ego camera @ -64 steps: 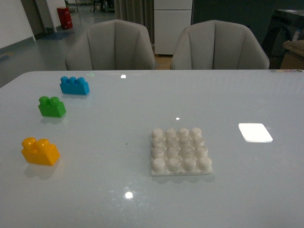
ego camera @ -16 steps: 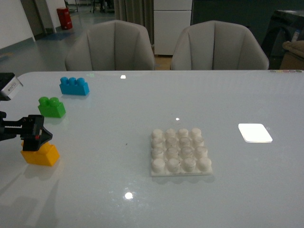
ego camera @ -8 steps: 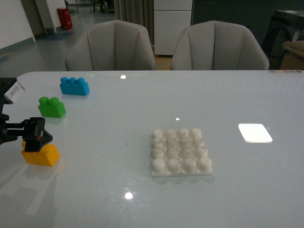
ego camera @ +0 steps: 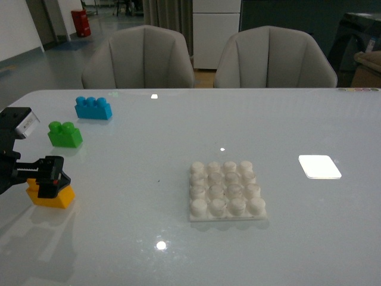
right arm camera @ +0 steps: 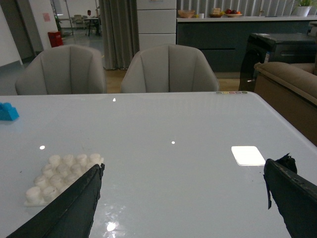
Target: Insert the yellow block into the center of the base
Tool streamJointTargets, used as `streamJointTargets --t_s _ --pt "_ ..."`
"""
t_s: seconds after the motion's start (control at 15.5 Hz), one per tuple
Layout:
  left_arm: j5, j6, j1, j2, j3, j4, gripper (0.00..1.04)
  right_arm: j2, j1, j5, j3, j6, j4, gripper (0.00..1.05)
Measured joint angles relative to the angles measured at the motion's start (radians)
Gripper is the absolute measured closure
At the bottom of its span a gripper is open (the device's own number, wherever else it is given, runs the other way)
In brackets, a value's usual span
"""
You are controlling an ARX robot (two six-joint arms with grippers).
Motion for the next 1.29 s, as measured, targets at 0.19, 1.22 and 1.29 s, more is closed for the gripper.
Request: streamJointTargets --t_s 0.19,1.22,1.29 --pt "-0.007 0.012 0.001 0.000 0.000 -0.003 0.07 0.000 0.000 0.000 0.000 0.000 0.000 0.06" --pt "-0.155 -0.068 -0.189 -0.294 -0.178 -0.039 0.46 0.000 0.000 0.000 0.000 0.000 0.000 0.06" --pt "-0.178 -0.090 -0.233 -0.336 -0.209 -0.042 0.46 0.000 0.000 0.000 0.000 0.000 0.000 0.06"
